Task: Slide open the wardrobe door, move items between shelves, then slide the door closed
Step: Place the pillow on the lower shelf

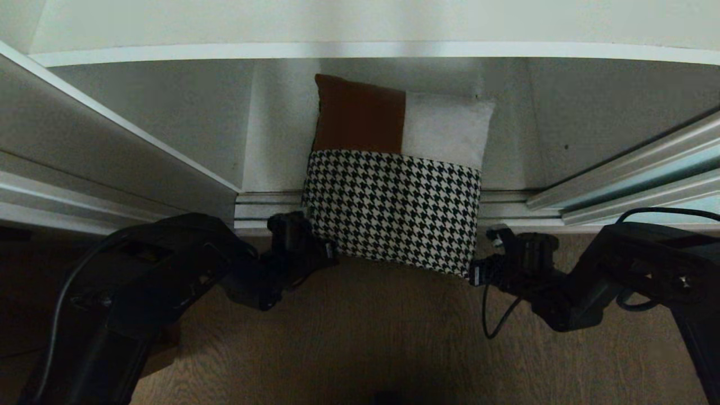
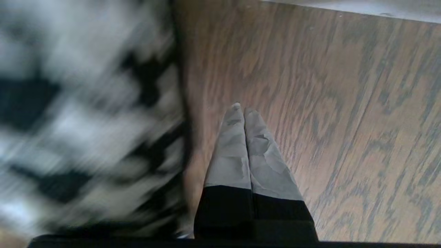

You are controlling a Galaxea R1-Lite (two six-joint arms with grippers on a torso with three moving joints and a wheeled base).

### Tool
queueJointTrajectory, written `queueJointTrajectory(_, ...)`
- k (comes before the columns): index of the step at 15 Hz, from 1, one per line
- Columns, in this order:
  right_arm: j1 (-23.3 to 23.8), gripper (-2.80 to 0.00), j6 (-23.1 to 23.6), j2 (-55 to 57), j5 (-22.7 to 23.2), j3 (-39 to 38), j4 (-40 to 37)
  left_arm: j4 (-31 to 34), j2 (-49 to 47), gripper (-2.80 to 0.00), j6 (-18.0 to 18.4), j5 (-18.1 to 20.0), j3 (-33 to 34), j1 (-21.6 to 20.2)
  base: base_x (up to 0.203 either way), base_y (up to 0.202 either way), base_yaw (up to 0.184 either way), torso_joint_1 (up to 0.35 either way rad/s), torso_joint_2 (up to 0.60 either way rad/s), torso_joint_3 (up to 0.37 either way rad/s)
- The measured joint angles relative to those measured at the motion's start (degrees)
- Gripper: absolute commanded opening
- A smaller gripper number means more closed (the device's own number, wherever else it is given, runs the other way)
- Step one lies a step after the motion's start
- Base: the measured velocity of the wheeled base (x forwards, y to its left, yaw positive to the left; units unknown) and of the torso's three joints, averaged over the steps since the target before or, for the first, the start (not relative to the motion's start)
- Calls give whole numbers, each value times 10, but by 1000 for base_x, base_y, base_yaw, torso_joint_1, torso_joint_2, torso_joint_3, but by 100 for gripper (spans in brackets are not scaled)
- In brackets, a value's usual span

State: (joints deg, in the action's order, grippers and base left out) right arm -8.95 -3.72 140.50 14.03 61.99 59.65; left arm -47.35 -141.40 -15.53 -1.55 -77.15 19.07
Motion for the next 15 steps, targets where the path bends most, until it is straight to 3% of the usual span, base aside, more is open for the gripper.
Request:
queueJointTrajectory(7,22,-280,-22,25,-27,105,-3,10,-10,-280,40,-61,-81,16,0,0,0,0,0,0)
queueJointTrajectory(13,34,-280,-47,50,-45,176,-7,-10,-10,-280,55,-126,-92,21,0,0,0,0,0,0)
queueJointTrajectory(15,35,-280,-66,42,-47,172,-5,16,7,-280,59,-137,-92,29,0,0,0,0,0,0)
